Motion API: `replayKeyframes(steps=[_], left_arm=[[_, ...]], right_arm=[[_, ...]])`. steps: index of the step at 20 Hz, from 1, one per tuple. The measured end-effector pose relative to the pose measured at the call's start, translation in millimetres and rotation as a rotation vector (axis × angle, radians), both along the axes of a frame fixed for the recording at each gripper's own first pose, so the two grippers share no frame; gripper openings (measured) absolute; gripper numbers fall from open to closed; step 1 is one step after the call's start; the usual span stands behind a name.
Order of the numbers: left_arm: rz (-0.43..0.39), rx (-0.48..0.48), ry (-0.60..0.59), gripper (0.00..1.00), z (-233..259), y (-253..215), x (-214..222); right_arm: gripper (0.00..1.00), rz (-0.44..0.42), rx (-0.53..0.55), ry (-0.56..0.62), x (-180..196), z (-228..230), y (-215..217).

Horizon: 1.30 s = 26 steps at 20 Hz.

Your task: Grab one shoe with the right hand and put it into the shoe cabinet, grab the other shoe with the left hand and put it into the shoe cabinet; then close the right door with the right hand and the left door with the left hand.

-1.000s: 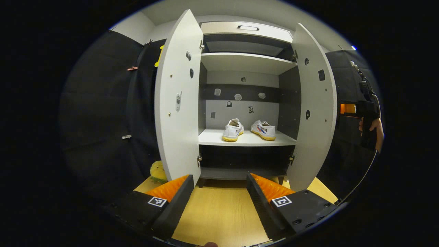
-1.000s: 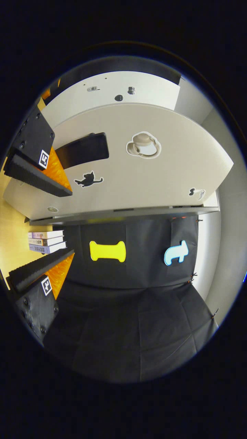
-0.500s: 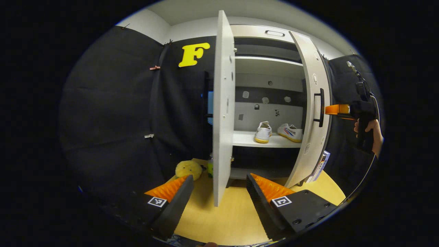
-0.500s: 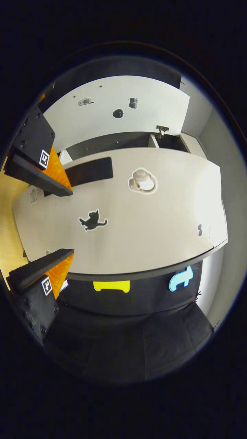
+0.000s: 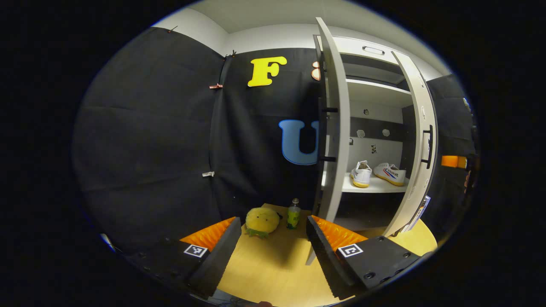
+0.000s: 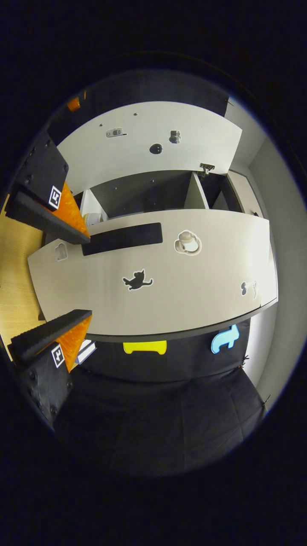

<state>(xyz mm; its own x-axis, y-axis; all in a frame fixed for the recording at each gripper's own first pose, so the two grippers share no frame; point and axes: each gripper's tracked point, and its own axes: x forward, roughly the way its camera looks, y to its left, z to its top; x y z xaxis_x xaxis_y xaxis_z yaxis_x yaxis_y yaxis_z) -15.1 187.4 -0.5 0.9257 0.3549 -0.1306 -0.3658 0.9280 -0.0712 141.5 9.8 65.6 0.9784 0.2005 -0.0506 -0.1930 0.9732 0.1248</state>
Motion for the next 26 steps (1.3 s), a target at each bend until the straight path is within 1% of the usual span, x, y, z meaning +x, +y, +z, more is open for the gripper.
replayKeyframes(steps=[4, 8, 10, 13, 16, 20, 21, 23, 24, 25, 26], left_arm=[[-0.038, 0.018, -0.020, 0.95, 20.2, 26.5, 28.1], [-0.113, -0.001, -0.055, 0.95, 49.7, 40.9, 66.4], [-0.150, -0.019, -0.073, 0.95, 61.4, 47.7, 86.4], [-0.195, -0.021, -0.085, 0.95, 73.2, 57.0, 116.4], [-0.250, -0.001, -0.089, 0.95, 83.5, 55.0, 142.0], [-0.307, 0.022, -0.131, 0.95, 100.1, 41.3, 155.1], [-0.303, 0.035, -0.137, 0.95, 103.6, 40.9, 157.6], [-0.315, 0.048, -0.144, 0.92, 103.8, 39.1, 155.4], [-0.328, 0.041, -0.141, 0.92, 103.5, 35.1, 155.8], [-0.342, 0.022, -0.132, 0.89, 102.6, 31.5, 156.7], [-0.354, 0.000, -0.124, 0.92, 100.3, 24.7, 157.0]], right_arm=[[0.98, -0.056, -0.001, 0.043, -20.6, -26.5, -18.3], [0.98, -0.097, -0.001, 0.079, -45.4, -50.1, -29.3], [0.98, -0.116, -0.010, 0.105, -58.2, -64.9, -31.6], [0.98, -0.137, -0.005, 0.142, -76.7, -82.4, -31.3], [0.98, -0.152, -0.007, 0.174, -88.5, -94.6, -30.2], [0.98, -0.168, -0.007, 0.192, -93.8, -100.7, -32.7], [0.98, -0.170, -0.006, 0.194, -93.8, -100.2, -32.3], [0.98, -0.172, -0.001, 0.190, -93.1, -99.4, -31.9], [0.98, -0.172, -0.001, 0.189, -93.8, -100.0, -31.6], [0.98, -0.171, -0.002, 0.190, -95.4, -101.1, -32.5], [0.98, -0.171, -0.004, 0.193, -96.9, -103.4, -33.0]])
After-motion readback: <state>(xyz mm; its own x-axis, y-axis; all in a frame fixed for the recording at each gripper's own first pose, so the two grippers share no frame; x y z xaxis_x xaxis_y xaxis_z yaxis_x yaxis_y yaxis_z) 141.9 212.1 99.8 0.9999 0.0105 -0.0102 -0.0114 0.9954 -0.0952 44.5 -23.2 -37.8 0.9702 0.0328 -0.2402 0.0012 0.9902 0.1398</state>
